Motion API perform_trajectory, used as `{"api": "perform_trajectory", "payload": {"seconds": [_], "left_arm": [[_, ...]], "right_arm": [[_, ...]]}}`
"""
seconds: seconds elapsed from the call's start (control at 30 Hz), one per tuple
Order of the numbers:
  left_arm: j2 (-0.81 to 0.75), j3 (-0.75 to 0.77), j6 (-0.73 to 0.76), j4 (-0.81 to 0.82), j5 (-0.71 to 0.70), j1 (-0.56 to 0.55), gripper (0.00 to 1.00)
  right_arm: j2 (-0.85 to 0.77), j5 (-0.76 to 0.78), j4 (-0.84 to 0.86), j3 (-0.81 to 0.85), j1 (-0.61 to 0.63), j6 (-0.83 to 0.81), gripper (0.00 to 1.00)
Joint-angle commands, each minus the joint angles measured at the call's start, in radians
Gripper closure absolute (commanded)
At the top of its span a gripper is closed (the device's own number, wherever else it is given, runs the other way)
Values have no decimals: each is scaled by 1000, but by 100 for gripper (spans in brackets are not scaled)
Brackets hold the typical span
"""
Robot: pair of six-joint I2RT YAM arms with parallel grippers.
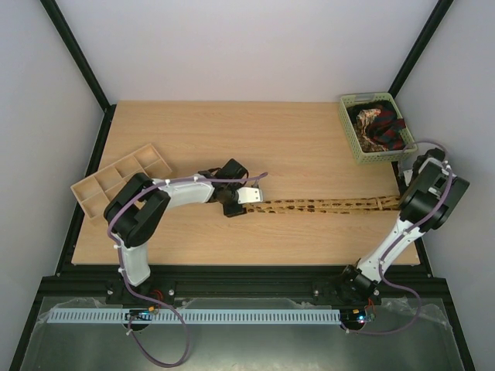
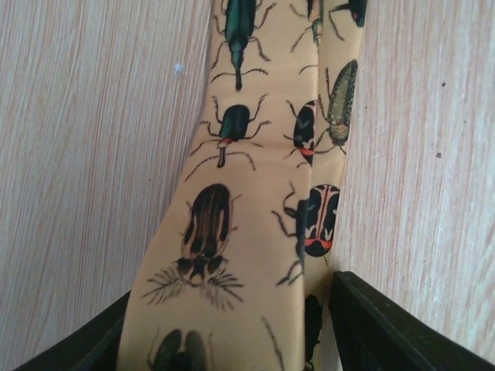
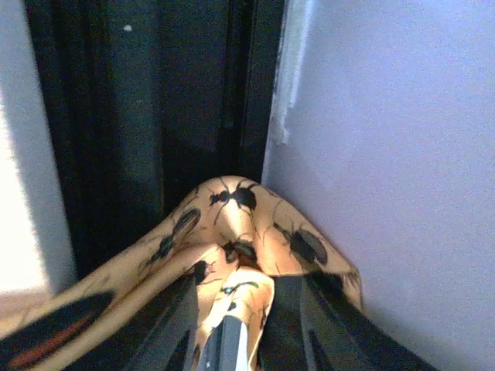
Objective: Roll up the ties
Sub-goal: Move to tie at the center of the board, then adjust the tie at the center of the board.
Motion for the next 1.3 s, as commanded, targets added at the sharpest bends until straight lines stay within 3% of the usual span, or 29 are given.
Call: {"api": "perform_trajectory", "payload": {"seconds": [0.0,0.13,0.23,0.37,0.6,0.97,1.13,1.27], "left_arm": [[-34,-33,6,-8,16,-1,38],[-93,-35,-8,-43,55,26,18],[-126,-8,-24,-76,97,40,14],[-99,67,-33,-127,143,36,15],[30,174,-19,-204,131,35,34],[-34,122,40,-229,136,48,75],[-86,66,59,-214,149,80,86],[-127,25,79,-188,161,106,88]], "right_arm": [[-82,-133,-163,20,-2,-7,54],[-153,-237,-248,20,-2,-1,43],[-191,-318,-310,24,-1,13,39],[-201,-398,-382,43,0,41,36],[-165,-500,-470,120,9,120,37],[-160,-516,-481,111,34,140,39],[-160,-515,-482,107,35,143,39],[-157,-510,-478,108,35,148,39]]}}
